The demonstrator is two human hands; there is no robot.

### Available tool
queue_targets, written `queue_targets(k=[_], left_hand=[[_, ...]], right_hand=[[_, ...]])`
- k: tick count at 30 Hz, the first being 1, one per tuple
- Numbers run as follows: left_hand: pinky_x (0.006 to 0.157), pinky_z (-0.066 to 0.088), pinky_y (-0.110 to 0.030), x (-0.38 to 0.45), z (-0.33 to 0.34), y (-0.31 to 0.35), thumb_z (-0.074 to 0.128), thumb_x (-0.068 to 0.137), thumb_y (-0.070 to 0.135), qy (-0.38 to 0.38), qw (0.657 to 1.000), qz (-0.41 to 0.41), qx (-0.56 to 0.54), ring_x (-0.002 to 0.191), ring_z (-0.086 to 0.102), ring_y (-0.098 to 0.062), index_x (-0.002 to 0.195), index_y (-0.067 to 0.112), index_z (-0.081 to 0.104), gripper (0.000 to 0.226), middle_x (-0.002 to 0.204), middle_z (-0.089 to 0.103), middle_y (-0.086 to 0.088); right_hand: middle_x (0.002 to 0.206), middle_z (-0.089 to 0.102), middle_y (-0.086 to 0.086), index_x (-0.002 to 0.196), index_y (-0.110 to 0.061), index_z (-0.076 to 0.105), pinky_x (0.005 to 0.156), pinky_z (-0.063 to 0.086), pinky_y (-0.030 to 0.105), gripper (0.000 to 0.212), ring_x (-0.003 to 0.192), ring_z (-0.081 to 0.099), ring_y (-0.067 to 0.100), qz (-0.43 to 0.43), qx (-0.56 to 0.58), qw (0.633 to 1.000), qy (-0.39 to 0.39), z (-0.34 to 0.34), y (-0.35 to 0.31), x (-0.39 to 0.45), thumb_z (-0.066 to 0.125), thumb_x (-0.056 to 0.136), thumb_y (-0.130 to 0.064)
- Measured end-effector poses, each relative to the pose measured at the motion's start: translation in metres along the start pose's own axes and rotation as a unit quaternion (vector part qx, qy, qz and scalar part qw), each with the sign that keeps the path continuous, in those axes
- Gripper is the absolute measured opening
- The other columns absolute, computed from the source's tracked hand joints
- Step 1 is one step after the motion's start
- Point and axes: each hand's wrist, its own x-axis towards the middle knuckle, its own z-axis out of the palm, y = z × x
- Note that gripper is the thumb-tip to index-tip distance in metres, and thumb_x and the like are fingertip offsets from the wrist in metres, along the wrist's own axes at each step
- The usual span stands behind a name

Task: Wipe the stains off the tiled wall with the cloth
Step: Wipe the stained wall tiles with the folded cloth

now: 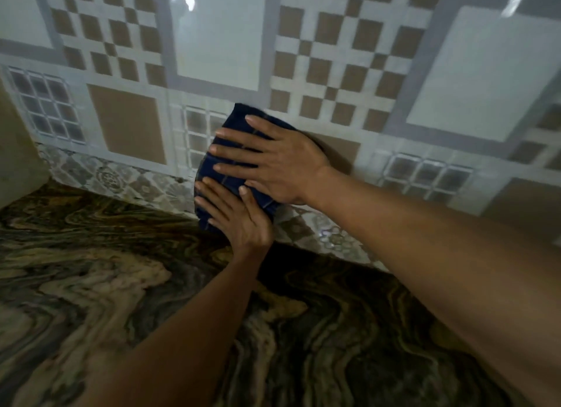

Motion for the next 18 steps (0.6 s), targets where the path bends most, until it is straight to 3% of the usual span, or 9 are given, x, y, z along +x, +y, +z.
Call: queue_targets(k=[18], left_hand=[[0.122,-0.006,-0.054,-0.163,0.129,0.066,0.010,0.102,0.057,-0.015,1.000,0.007,0.018,0.153,-0.026,-0.020,0.158,0.019,-0.020,0.075,0.167,-0.028,0.000]], right_hand=[[0.169,-0.019,-0.004,0.161,-0.027,-0.013,0.119,-0.018,0.049,0.061,0.156,-0.018,0.023,0.011,0.028,1.000,0.001,0.043,0.033,-0.216,0.011,0.109,-0.048]])
